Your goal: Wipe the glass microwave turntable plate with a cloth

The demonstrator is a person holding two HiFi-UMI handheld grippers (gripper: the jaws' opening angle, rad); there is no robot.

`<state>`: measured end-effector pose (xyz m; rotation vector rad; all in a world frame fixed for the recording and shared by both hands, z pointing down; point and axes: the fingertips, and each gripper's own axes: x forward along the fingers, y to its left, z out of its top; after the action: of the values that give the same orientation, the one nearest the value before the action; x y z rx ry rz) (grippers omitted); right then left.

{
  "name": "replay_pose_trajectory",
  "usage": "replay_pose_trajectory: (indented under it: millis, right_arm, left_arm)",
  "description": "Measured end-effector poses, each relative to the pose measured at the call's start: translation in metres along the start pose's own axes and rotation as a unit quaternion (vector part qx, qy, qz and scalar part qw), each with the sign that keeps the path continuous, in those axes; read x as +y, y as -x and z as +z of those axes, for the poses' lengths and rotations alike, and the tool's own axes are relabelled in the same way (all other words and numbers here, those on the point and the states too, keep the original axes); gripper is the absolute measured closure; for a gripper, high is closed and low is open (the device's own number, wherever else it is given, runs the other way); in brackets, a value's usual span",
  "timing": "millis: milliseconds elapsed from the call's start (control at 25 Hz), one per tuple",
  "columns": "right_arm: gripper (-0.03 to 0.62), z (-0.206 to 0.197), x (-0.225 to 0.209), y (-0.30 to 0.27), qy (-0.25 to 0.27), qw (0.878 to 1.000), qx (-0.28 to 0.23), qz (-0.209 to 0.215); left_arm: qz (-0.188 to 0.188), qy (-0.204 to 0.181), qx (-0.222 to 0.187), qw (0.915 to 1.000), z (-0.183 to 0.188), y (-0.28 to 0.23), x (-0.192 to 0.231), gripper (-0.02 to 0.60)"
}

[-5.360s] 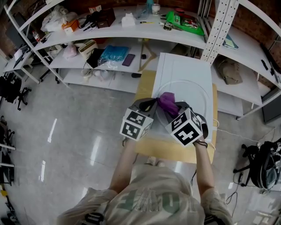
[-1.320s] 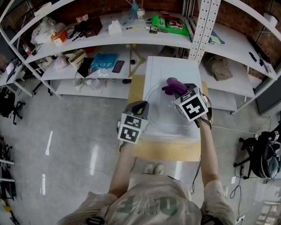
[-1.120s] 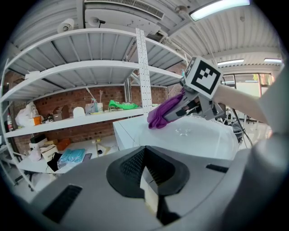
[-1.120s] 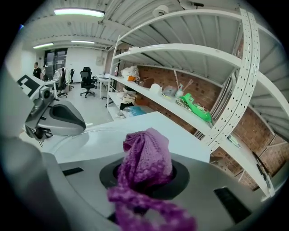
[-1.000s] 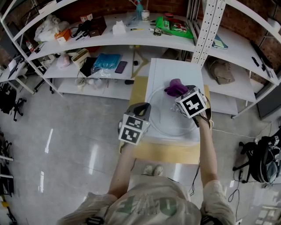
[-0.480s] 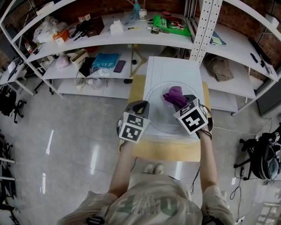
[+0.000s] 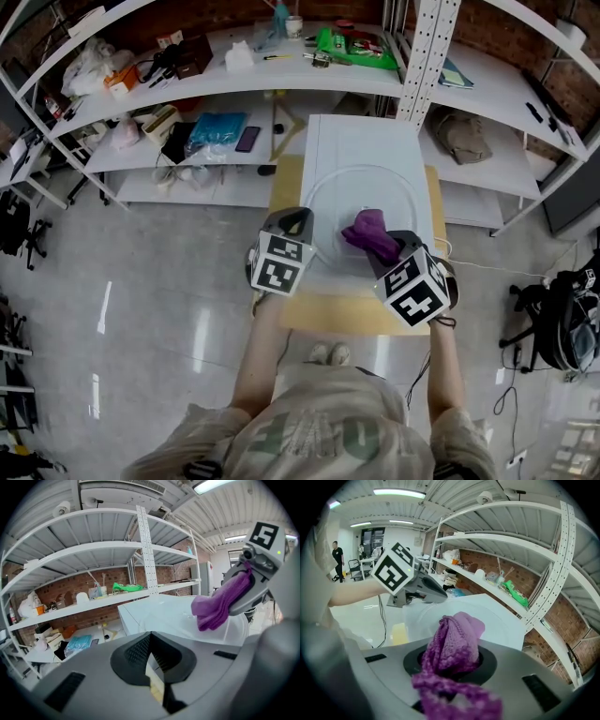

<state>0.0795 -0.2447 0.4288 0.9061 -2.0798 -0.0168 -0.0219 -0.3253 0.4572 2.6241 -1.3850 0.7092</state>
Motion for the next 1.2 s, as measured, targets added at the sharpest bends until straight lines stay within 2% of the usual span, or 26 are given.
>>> replay_pose_trajectory:
  millis: [360,640,760,960,1080,1200]
  right_arm:
    - [0.537,-0.013,0.035,0.025,0.013,1.000,0.005,0.016]
    - [0.537,-0.015,0.041,0.032,0.025,0.999,0.007,0.019]
    - [0.537,-0.007,0.023,0.032,0.011,1.000,-0.011,0.004]
    - [0.537,0.011,-0.036,0.020,-0.035,0.998,-0.038,-0.036]
    - [0.537,0.013,-0.073,0.003,-0.046,0.996,-0.027,-0.066]
    - [0.537,0.014,-0.097,-0.013,-0.038,0.996,-0.005,-0.079]
  left_arm:
    - [0.002,-0.005,0.000,1.0000,0.001,0.001,0.001,0.580]
    - [0.000,-0.002,-0.001,1.0000,0.003,0.001,0.001,0.580]
    - [-0.004,0.004,-0.003,1.0000,0.003,0.001,0.000,0.580]
    - [-0.001,0.000,-0.004,1.0000,0.001,-0.002,0.000,0.580]
    - [-0.002,0.006,-0.006,1.0000,-0.002,-0.004,-0.001,0.580]
    - [-0.004,0.007,-0.008,0.9999,-0.002,-0.005,-0.002,0.580]
